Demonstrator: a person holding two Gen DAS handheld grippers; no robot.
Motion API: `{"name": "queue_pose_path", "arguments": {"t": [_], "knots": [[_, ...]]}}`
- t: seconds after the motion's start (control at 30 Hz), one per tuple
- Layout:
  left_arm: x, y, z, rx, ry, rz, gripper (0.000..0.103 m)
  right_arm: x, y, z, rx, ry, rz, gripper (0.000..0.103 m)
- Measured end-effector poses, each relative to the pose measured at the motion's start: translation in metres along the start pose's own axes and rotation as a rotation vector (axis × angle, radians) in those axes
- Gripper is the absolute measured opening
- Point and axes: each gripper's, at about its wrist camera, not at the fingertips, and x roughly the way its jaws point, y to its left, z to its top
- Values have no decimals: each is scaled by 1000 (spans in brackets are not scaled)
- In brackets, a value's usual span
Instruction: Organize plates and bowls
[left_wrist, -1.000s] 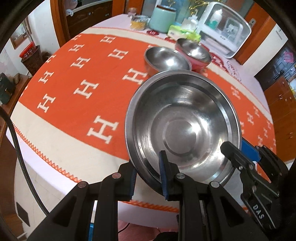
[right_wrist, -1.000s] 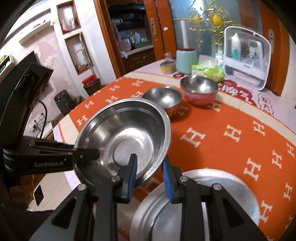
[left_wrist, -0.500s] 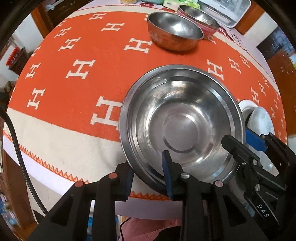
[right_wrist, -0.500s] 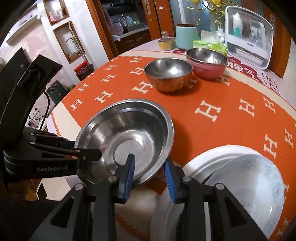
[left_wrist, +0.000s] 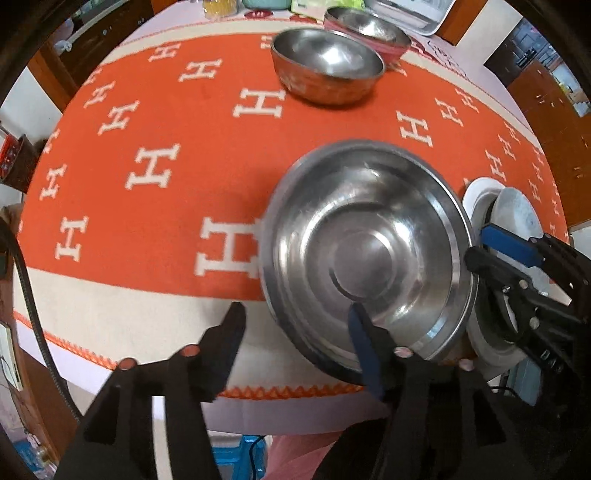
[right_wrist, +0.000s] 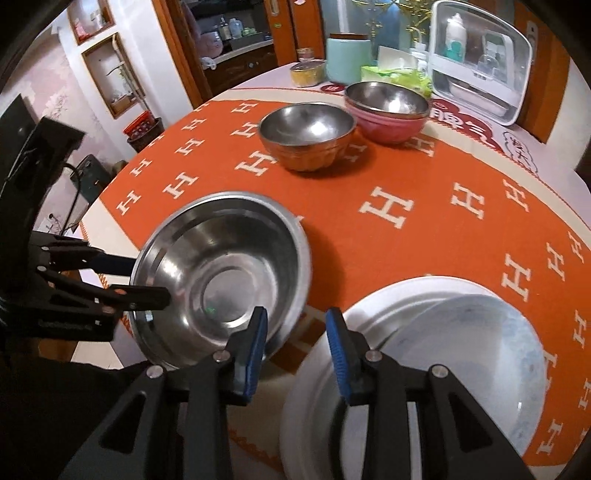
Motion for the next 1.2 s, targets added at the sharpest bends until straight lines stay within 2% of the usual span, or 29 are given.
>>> {"name": "queue_pose_path", "arguments": {"t": [0.1, 0.17, 0.3, 0.57, 0.73, 1.03, 1.2], "knots": [[-11, 5, 7, 7, -15, 13, 61, -5, -7, 4, 20, 3, -17, 40], [-18, 8, 14, 14, -22, 13, 67, -10, -13, 7, 39, -1, -27, 42], [-30, 10, 37, 21, -34, 18, 69, -22, -25, 17, 83, -21, -41, 43], [-56, 1, 98, 84, -104, 30, 71, -48, -56, 55, 165, -78, -87, 51], [-71, -4, 139, 117, -142, 50, 72, -60, -73, 86, 194, -129, -108, 52], [-84, -10, 210, 172, -185, 83, 72, -56, -91, 139, 201, -189, -132, 54], [-82, -13, 247, 176, -203, 69, 72, -42, -100, 164, 219, -218, -156, 55]]}}
